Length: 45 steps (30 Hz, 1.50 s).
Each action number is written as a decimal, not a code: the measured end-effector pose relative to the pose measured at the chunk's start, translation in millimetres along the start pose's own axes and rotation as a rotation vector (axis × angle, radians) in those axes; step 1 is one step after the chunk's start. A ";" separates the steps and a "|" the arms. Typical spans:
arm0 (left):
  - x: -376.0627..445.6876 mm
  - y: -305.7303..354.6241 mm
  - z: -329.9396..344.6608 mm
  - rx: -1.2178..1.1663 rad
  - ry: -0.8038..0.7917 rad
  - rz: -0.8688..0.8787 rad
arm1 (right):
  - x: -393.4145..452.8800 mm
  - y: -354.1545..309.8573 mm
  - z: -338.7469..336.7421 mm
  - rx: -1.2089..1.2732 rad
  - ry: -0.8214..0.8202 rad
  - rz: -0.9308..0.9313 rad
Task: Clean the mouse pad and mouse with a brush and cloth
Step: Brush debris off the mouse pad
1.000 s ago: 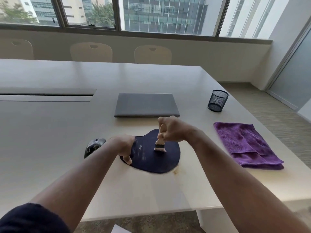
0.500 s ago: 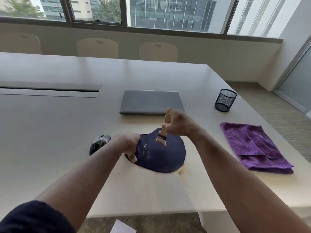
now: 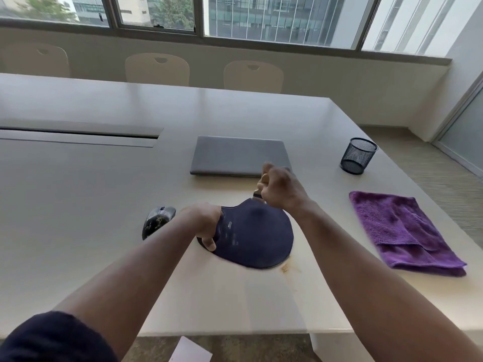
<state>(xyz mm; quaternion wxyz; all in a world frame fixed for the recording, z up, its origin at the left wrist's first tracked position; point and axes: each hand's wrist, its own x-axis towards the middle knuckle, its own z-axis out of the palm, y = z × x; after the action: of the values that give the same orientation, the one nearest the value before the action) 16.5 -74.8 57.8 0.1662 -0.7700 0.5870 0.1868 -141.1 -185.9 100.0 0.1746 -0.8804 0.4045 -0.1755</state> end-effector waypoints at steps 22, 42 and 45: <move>-3.5 2.9 -2.5 0.006 -0.015 -0.025 | 0.3 3.2 9.3 0.093 0.009 0.081; -5.8 8.0 -7.0 0.021 -0.046 -0.033 | 11.1 16.3 -27.7 0.040 -0.185 0.073; -5.5 9.6 -8.0 0.037 -0.039 -0.033 | 7.7 16.7 -24.0 0.003 -0.069 0.050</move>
<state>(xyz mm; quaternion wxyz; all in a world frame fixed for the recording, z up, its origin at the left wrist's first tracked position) 6.6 -76.5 67.1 0.1948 -0.7726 0.5743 0.1882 -158.1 -206.0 114.9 0.1943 -0.8752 0.4198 -0.1411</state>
